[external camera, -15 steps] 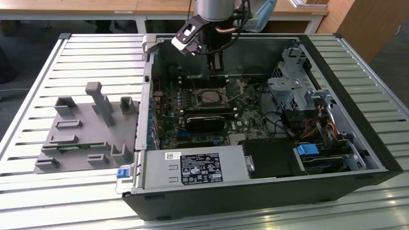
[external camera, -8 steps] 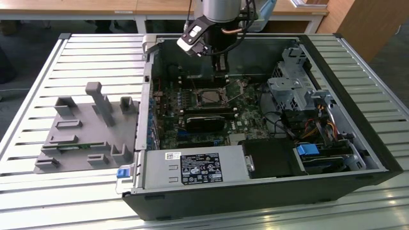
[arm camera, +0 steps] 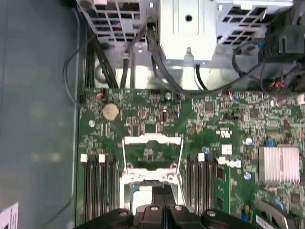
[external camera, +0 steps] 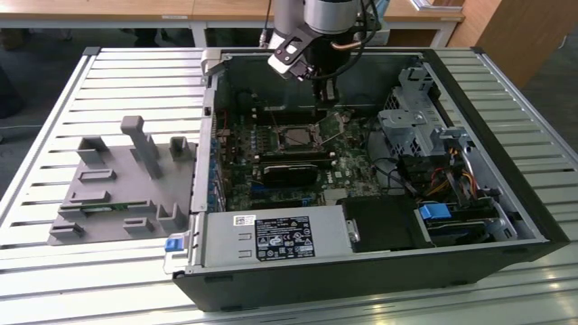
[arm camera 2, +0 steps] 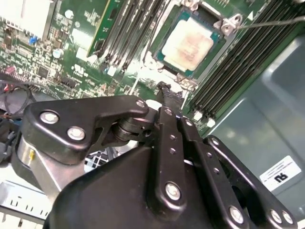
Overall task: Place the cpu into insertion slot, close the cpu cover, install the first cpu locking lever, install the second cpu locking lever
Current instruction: 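Close the cpu cover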
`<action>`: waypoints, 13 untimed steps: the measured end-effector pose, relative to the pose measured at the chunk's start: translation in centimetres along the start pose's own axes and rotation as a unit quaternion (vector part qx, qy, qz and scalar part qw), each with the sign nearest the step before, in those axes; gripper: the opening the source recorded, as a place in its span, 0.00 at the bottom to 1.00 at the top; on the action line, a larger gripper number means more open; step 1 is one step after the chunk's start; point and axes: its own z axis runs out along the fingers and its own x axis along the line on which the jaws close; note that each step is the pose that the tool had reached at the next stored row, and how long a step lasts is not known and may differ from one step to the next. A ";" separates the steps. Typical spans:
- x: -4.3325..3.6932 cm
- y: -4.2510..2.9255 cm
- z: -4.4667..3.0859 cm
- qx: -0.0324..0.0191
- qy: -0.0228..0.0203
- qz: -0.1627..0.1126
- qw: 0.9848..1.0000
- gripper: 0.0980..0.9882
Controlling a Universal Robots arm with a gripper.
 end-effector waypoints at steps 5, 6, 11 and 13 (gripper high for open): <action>0.23 0.75 0.52 0.002 0.000 -0.002 1.000 0.01; 0.31 0.85 0.64 0.002 0.000 -0.002 1.000 0.01; 0.59 1.91 0.96 0.002 0.000 -0.002 1.000 0.01; 0.61 2.35 1.03 0.002 0.000 -0.002 1.000 0.01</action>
